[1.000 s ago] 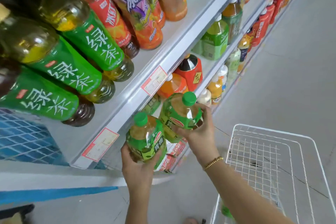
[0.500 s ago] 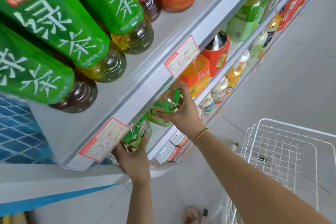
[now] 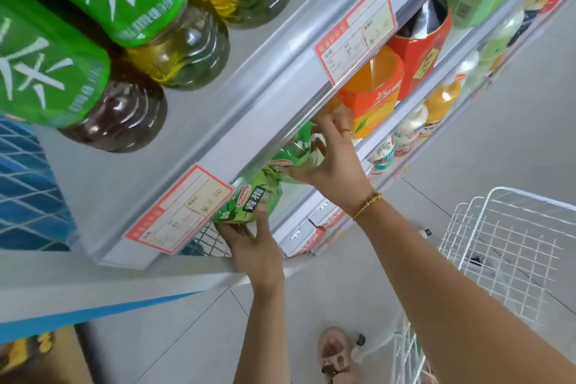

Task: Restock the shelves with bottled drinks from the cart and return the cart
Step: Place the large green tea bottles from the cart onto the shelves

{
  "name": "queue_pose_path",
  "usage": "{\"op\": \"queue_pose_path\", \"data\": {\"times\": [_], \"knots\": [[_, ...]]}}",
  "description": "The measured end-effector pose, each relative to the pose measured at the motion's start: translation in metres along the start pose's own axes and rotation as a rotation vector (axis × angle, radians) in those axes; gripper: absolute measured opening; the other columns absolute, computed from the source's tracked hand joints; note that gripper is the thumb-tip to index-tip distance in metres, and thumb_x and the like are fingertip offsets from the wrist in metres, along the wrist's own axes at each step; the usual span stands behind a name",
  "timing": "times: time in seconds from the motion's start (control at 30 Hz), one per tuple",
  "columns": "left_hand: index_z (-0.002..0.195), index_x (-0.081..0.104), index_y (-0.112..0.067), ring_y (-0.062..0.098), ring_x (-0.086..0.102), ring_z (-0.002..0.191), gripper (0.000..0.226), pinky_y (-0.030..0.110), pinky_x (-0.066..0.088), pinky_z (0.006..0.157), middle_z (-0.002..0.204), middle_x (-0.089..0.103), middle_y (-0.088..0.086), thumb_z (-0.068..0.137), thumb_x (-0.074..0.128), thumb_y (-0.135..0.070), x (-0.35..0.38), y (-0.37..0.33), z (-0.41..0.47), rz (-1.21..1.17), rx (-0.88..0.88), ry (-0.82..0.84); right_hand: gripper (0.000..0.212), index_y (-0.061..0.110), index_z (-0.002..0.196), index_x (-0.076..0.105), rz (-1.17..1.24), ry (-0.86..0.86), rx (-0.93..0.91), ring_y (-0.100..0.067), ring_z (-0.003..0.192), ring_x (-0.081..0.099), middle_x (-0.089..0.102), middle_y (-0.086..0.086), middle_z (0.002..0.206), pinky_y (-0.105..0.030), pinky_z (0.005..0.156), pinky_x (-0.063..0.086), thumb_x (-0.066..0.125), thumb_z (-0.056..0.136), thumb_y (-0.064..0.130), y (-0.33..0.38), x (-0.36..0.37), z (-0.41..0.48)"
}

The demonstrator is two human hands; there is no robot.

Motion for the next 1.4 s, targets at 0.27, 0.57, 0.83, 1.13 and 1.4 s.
{"op": "queue_pose_path", "data": {"times": [0.27, 0.57, 0.83, 1.13, 1.4], "knots": [[0.145, 0.027, -0.014, 0.018, 0.039, 0.131, 0.064, 0.031, 0.038, 0.105, 0.148, 0.032, 0.001, 0.090, 0.057, -0.005, 0.020, -0.020, -0.051, 0.085, -0.176, -0.066, 0.071, 0.030, 0.126, 0.050, 0.144, -0.170, 0.093, -0.011, 0.119, 0.049, 0.049, 0.009, 0.126, -0.037, 0.100, 0.046, 0.085, 0.064, 0.022, -0.012, 0.010, -0.016], [0.134, 0.036, -0.003, 0.020, 0.046, 0.127, 0.052, 0.017, 0.047, 0.086, 0.141, 0.038, 0.007, 0.086, 0.054, 0.007, 0.003, -0.011, -0.017, 0.008, -0.118, -0.159, 0.073, 0.025, 0.131, 0.051, 0.147, -0.045, 0.098, -0.010, 0.114, 0.048, 0.043, 0.022, 0.107, -0.034, 0.104, 0.042, 0.081, 0.064, 0.028, -0.015, 0.021, -0.002], [0.145, 0.025, -0.009, 0.021, 0.042, 0.131, 0.069, 0.027, 0.039, 0.103, 0.146, 0.033, 0.004, 0.084, 0.049, 0.011, 0.008, -0.016, -0.005, -0.017, -0.061, -0.156, 0.060, 0.017, 0.127, 0.056, 0.164, -0.118, 0.133, -0.013, 0.116, 0.053, 0.058, 0.001, 0.125, -0.033, 0.100, 0.045, 0.078, 0.073, 0.028, -0.006, 0.054, -0.002], [0.151, 0.016, -0.023, 0.010, 0.027, 0.140, 0.081, 0.023, 0.031, 0.110, 0.156, 0.020, -0.006, 0.085, 0.047, 0.011, -0.009, -0.016, -0.008, 0.056, -0.002, 0.015, 0.031, 0.014, 0.102, 0.069, 0.273, -0.398, 0.377, -0.010, 0.092, 0.064, 0.068, 0.001, 0.101, -0.033, 0.087, 0.052, 0.077, 0.075, 0.026, -0.010, 0.076, -0.014], [0.147, 0.031, -0.018, -0.006, 0.035, 0.125, 0.070, -0.003, 0.033, 0.093, 0.152, 0.031, -0.004, 0.084, 0.049, 0.007, 0.000, -0.012, 0.003, 0.079, 0.039, -0.035, 0.020, 0.013, 0.079, 0.060, 0.375, -0.412, 0.497, -0.025, 0.077, 0.066, 0.066, -0.005, 0.079, -0.033, 0.073, 0.057, 0.072, 0.079, 0.029, -0.010, 0.087, 0.009]]}}
Point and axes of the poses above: each hand's wrist, its own z-axis towards the middle knuckle, its own x-axis out of the palm, y = z × x, the point moved 1 cm from there along z, towards the middle knuckle
